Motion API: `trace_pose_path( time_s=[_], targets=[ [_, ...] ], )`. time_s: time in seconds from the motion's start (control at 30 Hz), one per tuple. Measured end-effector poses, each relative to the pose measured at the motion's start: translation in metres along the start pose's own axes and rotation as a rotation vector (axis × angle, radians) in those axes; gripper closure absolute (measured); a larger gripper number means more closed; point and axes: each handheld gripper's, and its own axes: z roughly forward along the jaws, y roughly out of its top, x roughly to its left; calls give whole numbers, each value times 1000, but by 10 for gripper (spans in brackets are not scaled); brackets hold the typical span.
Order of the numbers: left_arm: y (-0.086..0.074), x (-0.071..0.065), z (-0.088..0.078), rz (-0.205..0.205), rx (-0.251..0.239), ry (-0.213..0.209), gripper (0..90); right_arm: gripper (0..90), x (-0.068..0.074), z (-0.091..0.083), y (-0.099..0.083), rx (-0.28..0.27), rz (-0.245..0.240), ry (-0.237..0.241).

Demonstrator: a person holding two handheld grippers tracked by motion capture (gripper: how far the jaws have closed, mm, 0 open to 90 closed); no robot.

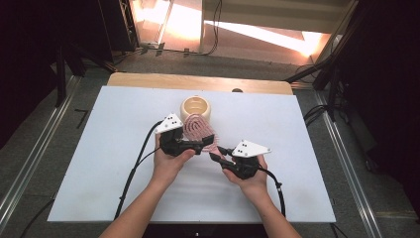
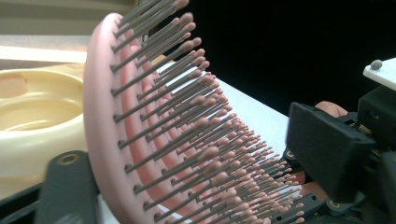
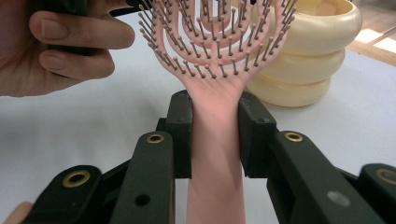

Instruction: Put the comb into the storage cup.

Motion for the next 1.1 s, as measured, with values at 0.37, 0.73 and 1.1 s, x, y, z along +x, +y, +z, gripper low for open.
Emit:
trace_pose_path(
  time_s=[0.37, 0.73, 1.1],
  targets=[
    [-1, 6, 0, -82, 32, -18, 432, 677, 0, 1, -2, -2, -6, -12],
    [1, 8, -4, -113, 20, -98, 589, 677, -1, 2, -4, -12, -10, -23],
    [4, 5, -8, -65, 9, -83, 653, 504, -4, 0, -4, -45, 13, -27]
  ],
)
